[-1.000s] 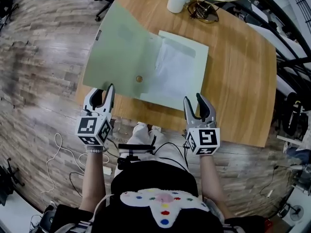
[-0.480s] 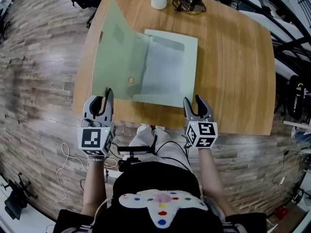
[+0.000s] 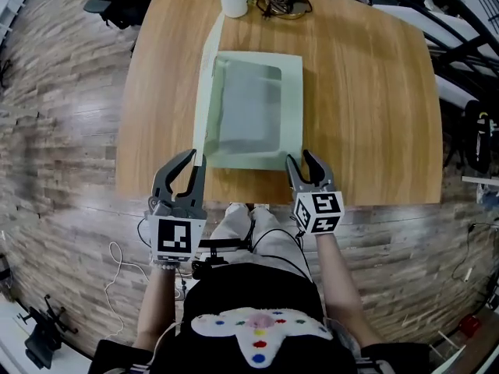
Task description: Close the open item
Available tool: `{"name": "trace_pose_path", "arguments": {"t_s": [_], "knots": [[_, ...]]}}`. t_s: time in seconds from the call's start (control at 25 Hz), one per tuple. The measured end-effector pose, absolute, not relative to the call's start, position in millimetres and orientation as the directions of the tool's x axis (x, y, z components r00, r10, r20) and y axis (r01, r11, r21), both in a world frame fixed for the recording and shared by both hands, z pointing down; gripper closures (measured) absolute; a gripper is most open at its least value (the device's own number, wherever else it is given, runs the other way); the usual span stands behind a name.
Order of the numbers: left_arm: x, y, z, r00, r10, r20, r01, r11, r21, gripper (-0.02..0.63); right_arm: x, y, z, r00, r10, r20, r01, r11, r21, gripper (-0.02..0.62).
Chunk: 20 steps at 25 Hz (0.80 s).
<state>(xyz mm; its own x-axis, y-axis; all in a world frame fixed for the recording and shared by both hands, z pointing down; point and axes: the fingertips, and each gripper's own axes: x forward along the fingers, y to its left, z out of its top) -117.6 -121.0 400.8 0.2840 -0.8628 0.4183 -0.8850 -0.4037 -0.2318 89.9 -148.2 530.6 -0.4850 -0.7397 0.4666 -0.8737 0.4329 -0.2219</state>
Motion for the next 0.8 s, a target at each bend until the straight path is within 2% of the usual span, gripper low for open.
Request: {"name": "trace_pose_path", "arguments": {"t_s": [0.4, 0.8], "knots": [[-55.4, -117.3, 427.9, 0.377, -0.744, 0.552, -0.741, -0.599, -0.302, 0.560, 91.8, -145.3, 532.0, -0.505, -0.742, 0.441, -0.863, 0.441, -0.246, 0.433], [-12.3, -118.5, 468.9, 0.387, -0.598, 0.702, -0.596, -0.743, -0.304, 0.551, 93.0, -144.1, 532.6, -0.519, -0.740, 0.428, -0.854, 0.461, -0.240, 0.433]]}}
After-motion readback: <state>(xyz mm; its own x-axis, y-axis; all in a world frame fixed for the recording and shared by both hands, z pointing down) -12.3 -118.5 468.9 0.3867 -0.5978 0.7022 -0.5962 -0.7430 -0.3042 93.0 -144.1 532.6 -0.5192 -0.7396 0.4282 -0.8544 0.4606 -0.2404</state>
